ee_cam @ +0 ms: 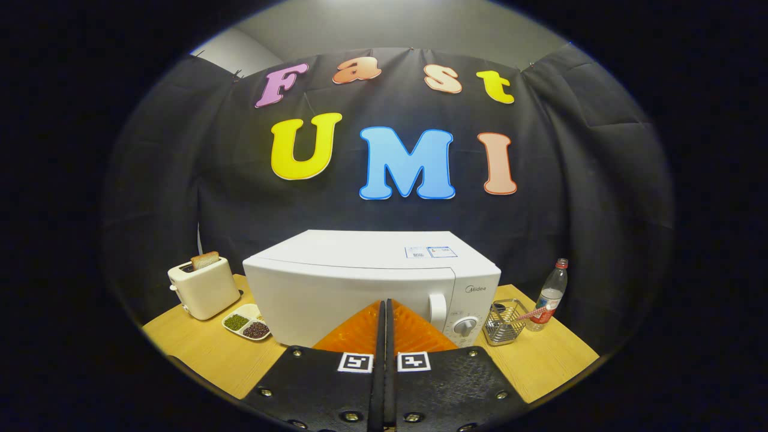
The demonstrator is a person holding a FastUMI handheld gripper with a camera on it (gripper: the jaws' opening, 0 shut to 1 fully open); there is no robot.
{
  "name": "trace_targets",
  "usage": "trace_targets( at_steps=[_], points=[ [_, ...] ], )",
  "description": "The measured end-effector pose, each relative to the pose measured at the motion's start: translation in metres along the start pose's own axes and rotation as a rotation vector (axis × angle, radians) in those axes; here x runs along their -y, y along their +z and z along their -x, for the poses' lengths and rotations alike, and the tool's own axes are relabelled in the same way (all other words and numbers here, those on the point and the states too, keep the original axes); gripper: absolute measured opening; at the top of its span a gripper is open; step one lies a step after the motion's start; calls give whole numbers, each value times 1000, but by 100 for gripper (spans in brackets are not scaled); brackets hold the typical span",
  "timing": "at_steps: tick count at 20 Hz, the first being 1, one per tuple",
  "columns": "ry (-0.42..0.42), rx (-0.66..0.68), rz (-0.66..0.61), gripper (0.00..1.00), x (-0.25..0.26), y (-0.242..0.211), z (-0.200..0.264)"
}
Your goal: Open the microwave, put the food inside, and close the microwave door.
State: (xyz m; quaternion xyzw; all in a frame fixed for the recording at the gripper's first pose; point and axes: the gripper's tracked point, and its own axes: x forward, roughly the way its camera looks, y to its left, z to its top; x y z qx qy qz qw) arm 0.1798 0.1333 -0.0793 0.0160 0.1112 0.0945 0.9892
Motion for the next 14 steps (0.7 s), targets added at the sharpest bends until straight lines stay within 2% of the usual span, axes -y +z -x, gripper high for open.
trace_targets(
  at_steps=[6,8,12,14],
  points=[
    [-14,45,8,1,-5,9,68],
    [3,65,-2,6,-14,10,89],
    [3,108,-20,99,-20,14,121],
    [8,107,-25,97,-25,13,129]
  ],
)
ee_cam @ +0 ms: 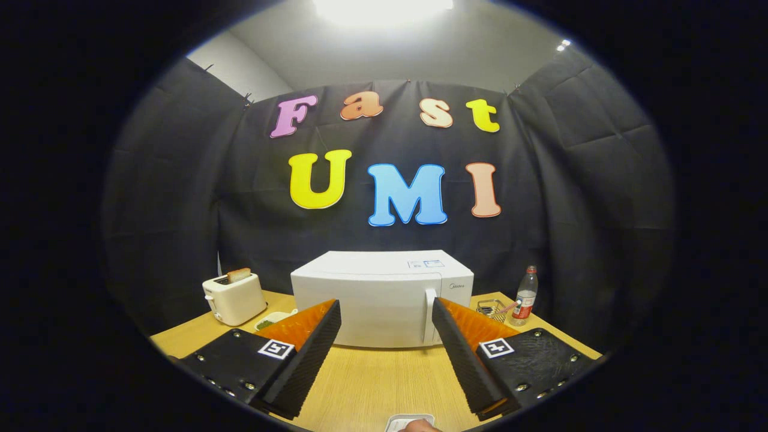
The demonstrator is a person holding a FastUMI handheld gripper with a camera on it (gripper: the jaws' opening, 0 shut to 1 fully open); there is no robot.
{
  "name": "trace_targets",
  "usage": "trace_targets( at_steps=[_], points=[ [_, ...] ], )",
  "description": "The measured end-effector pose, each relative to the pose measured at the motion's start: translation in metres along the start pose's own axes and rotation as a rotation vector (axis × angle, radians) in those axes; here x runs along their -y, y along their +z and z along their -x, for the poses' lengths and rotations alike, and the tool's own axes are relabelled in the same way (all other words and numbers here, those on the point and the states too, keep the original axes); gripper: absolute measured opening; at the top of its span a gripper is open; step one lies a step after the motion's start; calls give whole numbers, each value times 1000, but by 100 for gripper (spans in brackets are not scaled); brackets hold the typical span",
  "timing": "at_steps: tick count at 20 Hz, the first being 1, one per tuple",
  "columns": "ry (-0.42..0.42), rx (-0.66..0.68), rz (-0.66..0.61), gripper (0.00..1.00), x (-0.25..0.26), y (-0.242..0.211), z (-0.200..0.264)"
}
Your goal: Open the microwave, put the food inside, and close the microwave door.
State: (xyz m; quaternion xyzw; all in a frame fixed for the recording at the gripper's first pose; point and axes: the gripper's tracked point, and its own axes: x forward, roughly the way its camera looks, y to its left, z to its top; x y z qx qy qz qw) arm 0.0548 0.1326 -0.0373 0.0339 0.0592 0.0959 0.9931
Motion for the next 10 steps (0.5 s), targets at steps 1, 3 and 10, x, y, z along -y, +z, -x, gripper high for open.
trace_targets(
  at_steps=[1,3,10],
  points=[
    [2,4,-3,97,-1,2,3],
    [9,2,-10,97,-5,6,6],
    [25,26,-5,97,-19,24,9]
  ],
)
